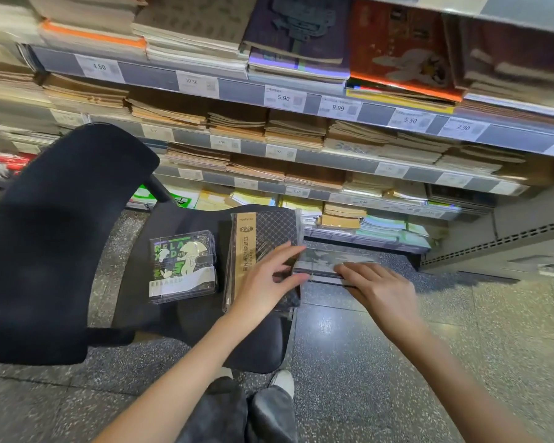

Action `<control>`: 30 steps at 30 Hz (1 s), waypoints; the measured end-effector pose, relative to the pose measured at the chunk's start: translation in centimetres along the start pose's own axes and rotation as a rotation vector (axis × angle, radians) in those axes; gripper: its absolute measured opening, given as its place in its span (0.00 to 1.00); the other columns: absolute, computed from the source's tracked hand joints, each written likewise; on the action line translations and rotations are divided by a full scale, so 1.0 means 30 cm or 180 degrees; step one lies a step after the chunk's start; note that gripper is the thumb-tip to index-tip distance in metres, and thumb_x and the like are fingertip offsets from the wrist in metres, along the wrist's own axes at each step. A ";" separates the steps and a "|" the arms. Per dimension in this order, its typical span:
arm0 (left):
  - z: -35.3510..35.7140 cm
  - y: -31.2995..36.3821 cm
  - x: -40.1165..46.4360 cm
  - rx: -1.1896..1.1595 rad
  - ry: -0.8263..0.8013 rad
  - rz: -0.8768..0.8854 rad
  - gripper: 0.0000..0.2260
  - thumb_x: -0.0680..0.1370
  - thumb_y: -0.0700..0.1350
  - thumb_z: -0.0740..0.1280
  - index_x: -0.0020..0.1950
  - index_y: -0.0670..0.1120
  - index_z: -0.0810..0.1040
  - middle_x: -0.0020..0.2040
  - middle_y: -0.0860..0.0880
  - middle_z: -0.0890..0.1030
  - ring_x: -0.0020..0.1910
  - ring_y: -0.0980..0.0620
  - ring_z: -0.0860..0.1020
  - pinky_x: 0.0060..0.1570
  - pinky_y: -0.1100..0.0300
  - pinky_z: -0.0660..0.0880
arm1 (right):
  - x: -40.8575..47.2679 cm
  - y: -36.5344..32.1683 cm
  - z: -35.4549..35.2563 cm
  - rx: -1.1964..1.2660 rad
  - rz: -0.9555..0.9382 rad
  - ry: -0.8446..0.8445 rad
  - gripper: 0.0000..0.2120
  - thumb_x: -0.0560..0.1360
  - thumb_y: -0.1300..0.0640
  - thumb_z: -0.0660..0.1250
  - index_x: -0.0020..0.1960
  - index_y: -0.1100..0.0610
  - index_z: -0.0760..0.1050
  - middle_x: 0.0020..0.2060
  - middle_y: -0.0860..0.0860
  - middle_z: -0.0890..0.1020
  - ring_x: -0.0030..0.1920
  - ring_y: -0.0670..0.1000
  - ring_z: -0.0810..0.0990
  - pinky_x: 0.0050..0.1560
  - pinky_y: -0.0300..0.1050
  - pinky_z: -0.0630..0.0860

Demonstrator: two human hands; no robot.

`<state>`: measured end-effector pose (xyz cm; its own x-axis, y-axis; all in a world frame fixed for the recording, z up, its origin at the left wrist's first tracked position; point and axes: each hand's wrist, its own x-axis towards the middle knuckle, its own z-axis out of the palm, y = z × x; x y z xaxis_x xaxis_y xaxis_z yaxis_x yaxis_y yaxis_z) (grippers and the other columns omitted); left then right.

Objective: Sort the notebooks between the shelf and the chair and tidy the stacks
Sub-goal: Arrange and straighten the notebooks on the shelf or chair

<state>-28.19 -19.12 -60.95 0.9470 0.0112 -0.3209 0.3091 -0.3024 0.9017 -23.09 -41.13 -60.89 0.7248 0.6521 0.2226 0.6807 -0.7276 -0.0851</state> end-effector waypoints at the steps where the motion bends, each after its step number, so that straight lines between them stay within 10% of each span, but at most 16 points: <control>1: -0.006 0.015 0.009 -0.0085 -0.0066 -0.0059 0.20 0.72 0.54 0.68 0.62 0.66 0.69 0.68 0.63 0.63 0.59 0.58 0.73 0.60 0.62 0.70 | 0.008 -0.003 -0.008 0.0006 -0.0035 0.0019 0.14 0.75 0.49 0.59 0.53 0.51 0.81 0.47 0.45 0.84 0.45 0.50 0.83 0.40 0.41 0.77; 10: -0.118 0.056 0.020 -0.0602 -0.0114 -0.0224 0.14 0.71 0.49 0.71 0.54 0.62 0.77 0.68 0.57 0.69 0.67 0.58 0.67 0.68 0.56 0.62 | 0.144 -0.068 -0.063 -0.0015 -0.0300 -0.0029 0.15 0.75 0.51 0.59 0.56 0.52 0.80 0.50 0.48 0.84 0.48 0.51 0.83 0.44 0.45 0.79; 25: -0.471 -0.265 -0.049 -0.1327 0.1563 -0.0563 0.15 0.71 0.31 0.70 0.54 0.46 0.80 0.61 0.52 0.77 0.58 0.62 0.74 0.55 0.61 0.76 | 0.353 -0.405 0.276 0.0360 -0.0378 -0.1287 0.33 0.63 0.47 0.76 0.66 0.49 0.72 0.63 0.51 0.77 0.61 0.58 0.77 0.56 0.61 0.74; 30: -0.566 -0.432 -0.069 -0.2089 0.1661 -0.0973 0.18 0.73 0.31 0.68 0.54 0.53 0.80 0.64 0.51 0.76 0.63 0.50 0.74 0.56 0.55 0.76 | 0.276 -0.373 0.388 0.0012 0.0429 -0.2034 0.39 0.72 0.42 0.67 0.75 0.43 0.48 0.74 0.51 0.52 0.74 0.63 0.50 0.69 0.63 0.46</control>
<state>-32.68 0.96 -67.06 0.6845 0.4828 -0.5462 0.3906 0.3897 0.8340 -23.49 -25.11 -69.40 0.7235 0.5544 -0.4113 0.5790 -0.8118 -0.0757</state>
